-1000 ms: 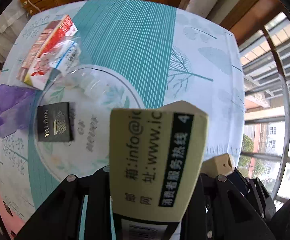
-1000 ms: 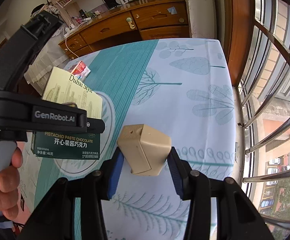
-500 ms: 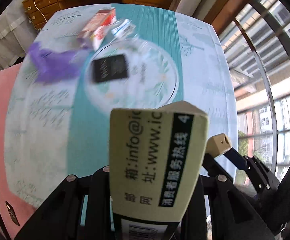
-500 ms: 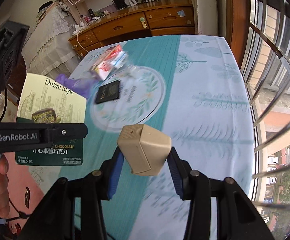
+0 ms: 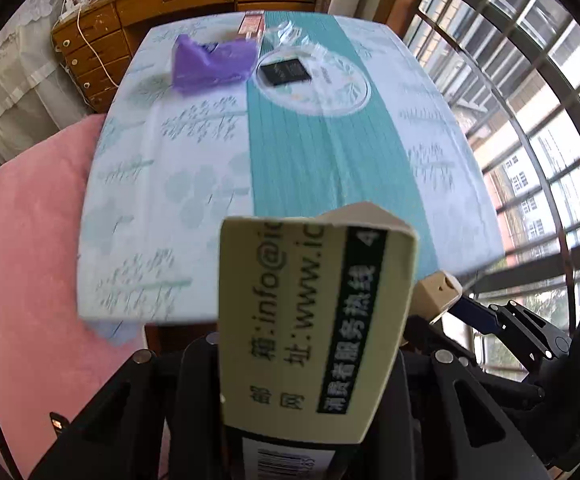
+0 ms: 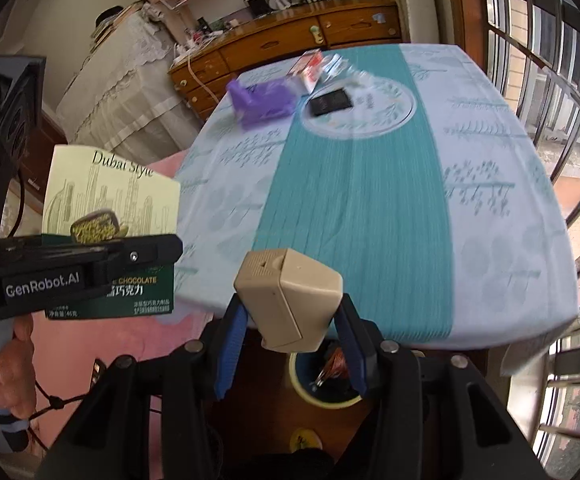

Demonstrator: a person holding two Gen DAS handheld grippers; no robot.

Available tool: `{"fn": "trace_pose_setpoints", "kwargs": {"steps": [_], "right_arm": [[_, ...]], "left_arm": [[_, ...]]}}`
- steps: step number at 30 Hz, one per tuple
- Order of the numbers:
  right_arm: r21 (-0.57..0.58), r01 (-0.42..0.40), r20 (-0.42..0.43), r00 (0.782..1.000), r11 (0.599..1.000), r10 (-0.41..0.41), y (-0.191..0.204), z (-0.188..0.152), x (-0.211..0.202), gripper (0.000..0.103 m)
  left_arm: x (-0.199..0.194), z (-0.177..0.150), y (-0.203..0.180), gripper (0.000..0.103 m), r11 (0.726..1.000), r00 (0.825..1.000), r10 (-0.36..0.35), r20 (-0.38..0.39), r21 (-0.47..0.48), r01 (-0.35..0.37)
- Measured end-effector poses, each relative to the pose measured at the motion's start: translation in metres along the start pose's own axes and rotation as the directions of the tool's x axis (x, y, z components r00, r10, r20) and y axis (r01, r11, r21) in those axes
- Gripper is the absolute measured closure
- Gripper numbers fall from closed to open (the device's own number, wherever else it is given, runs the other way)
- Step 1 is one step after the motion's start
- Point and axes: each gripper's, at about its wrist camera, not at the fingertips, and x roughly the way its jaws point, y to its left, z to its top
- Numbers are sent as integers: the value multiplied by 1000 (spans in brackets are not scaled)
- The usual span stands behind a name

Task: Collect trash
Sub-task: 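Carry the green box and soap bar down over the bin with both tools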

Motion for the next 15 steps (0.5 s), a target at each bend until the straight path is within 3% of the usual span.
{"fn": "trace_pose_setpoints", "kwargs": {"steps": [7, 15], "right_arm": [[-25, -6, -124, 992, 1000, 3, 31, -62, 8, 58], [26, 4, -225, 974, 1000, 2, 18, -103, 43, 58]], "left_arm": [[11, -64, 17, 76, 1000, 996, -19, -84, -16, 18], [57, -111, 16, 76, 999, 987, 12, -163, -30, -17]]}}
